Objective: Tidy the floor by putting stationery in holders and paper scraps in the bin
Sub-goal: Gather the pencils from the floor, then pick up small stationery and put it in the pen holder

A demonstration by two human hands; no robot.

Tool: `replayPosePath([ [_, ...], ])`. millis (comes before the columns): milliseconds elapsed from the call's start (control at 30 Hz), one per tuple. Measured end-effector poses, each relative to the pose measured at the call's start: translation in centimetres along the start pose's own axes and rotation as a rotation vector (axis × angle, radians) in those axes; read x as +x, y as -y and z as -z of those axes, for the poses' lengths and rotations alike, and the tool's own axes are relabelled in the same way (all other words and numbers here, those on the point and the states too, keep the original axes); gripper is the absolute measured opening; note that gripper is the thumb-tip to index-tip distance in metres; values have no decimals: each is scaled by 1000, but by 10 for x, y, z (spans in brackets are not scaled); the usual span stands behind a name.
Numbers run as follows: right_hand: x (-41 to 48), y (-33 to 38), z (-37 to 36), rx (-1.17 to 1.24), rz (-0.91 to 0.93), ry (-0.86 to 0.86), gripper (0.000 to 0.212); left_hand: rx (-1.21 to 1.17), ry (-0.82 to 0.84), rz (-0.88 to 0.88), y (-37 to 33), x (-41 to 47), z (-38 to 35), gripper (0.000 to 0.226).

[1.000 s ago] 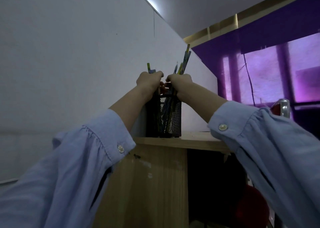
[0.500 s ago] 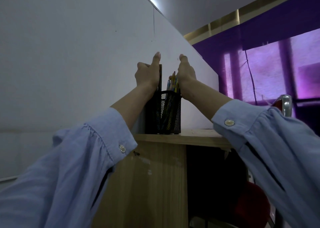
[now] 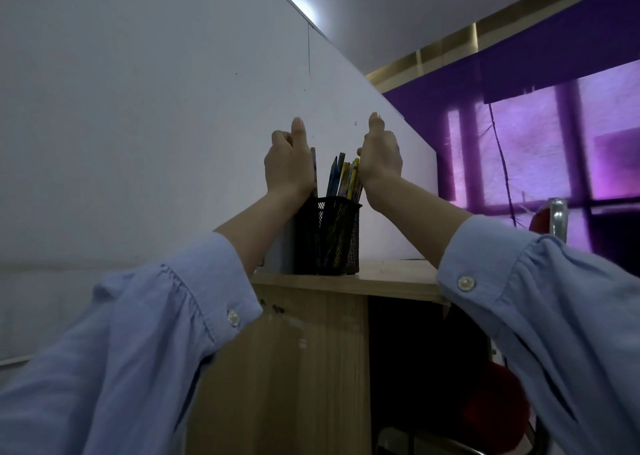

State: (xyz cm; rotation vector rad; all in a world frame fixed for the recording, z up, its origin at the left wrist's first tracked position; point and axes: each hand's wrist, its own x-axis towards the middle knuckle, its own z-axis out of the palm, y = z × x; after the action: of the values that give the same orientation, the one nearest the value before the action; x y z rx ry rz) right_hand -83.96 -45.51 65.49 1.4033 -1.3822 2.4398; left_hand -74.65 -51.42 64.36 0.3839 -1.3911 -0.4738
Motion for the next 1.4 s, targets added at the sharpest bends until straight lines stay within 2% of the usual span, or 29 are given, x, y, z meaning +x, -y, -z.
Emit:
replayPosePath([
  [133,-9,11,11,-121,49,-21,53,126,25,-81,-4,-9,20,45],
  [267,-25,23,25,-234,87,-53,52,225,39,-146,-14,-21,44,53],
  [600,-102,47,54,-382,74,22,51,598,125,-232,-47,-88,106,57],
  [867,-175,54,41,-503,182,179,49,850,109,-296,-59,-139,171,61],
  [1133,-247,45,-1,-569,456,361,56,1130,96,-312,-68,-171,255,72],
  [1400,-331,47,-72,-576,592,556,61,1389,62,-195,-82,-202,369,81],
])
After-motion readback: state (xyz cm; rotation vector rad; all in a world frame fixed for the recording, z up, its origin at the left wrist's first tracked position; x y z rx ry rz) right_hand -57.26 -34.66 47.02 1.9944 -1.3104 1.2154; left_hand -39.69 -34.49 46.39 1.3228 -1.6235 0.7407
